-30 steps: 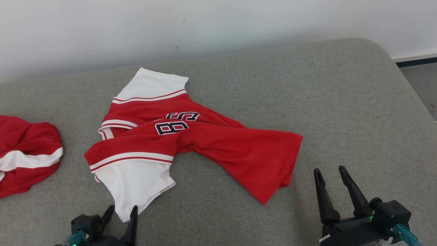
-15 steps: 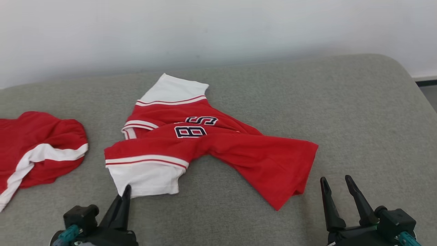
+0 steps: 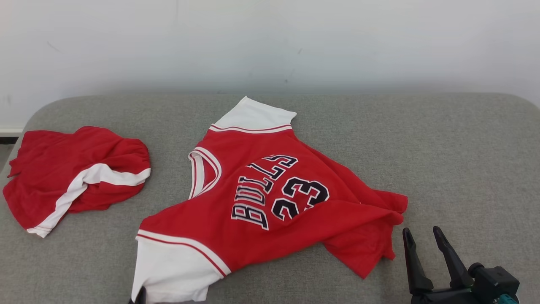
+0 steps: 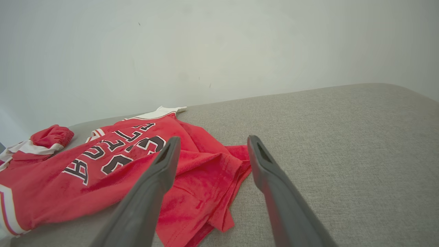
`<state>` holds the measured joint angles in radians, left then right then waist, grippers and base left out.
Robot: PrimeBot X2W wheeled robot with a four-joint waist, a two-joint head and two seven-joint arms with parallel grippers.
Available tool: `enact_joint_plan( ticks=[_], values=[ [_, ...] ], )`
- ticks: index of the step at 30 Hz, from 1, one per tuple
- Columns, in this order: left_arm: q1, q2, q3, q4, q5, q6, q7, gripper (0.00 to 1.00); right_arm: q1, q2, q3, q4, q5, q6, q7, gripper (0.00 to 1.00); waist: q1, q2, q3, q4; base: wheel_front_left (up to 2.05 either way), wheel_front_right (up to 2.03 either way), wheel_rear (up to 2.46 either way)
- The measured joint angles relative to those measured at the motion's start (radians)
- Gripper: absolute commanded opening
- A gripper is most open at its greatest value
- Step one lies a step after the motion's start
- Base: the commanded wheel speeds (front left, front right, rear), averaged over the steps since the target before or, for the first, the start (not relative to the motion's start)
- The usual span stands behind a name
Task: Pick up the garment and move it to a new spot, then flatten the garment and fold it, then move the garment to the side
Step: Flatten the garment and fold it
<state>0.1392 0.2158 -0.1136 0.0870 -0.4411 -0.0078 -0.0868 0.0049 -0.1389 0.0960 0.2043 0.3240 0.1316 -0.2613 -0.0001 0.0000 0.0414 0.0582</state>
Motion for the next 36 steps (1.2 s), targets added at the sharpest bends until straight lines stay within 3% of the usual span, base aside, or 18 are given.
enact_joint_plan(
  ticks=[1, 2, 3, 14, 24, 31, 36],
  values=[
    [0.014, -0.008, 0.005, -0.004, -0.011, 0.002, -0.001, 0.13, 0.000, -0.001, 0.001, 0.001, 0.000, 0.000, 0.000, 1.00, 0.0000, 0.0000, 0.001, 0.002, 0.00, 0.00, 0.00],
    [0.019, -0.013, 0.003, -0.003, -0.018, 0.009, 0.000, 0.65, 0.000, -0.002, 0.004, 0.002, 0.001, 0.000, 0.000, 1.00, 0.0000, 0.0000, 0.002, 0.002, 0.00, 0.00, 0.00],
    [0.022, -0.012, -0.002, -0.003, -0.009, 0.011, -0.002, 1.00, 0.000, -0.003, 0.005, 0.003, 0.001, 0.000, 0.000, 1.00, 0.0001, 0.0001, 0.002, 0.000, 0.00, 0.00, 0.00],
    [-0.047, -0.041, 0.015, 0.011, 0.049, 0.022, -0.162, 1.00, -0.005, -0.021, 0.021, 0.007, 0.009, 0.000, 0.006, 1.00, 0.0000, 0.0000, -0.005, -0.030, 0.00, 0.00, 0.00],
    [-0.106, -0.096, 0.120, -0.044, 0.195, -0.007, -0.176, 1.00, -0.031, -0.039, 0.037, 0.061, 0.020, 0.000, 0.006, 1.00, 0.0000, 0.0000, -0.002, -0.071, 0.00, 0.00, 0.00],
    [-0.115, -0.127, 0.159, -0.041, 0.233, -0.046, -0.176, 1.00, -0.172, -0.098, 0.063, 0.110, 0.020, 0.000, 0.043, 1.00, 0.0000, 0.0001, 0.016, -0.074, 0.00, 0.00, 0.00],
    [-0.132, -0.142, 0.169, -0.034, 0.257, -0.064, -0.176, 1.00, -0.303, -0.138, 0.073, 0.208, 0.022, 0.000, 0.131, 1.00, 0.0001, 0.0000, 0.028, -0.052, 0.00, 0.00, 0.00]
  ],
)
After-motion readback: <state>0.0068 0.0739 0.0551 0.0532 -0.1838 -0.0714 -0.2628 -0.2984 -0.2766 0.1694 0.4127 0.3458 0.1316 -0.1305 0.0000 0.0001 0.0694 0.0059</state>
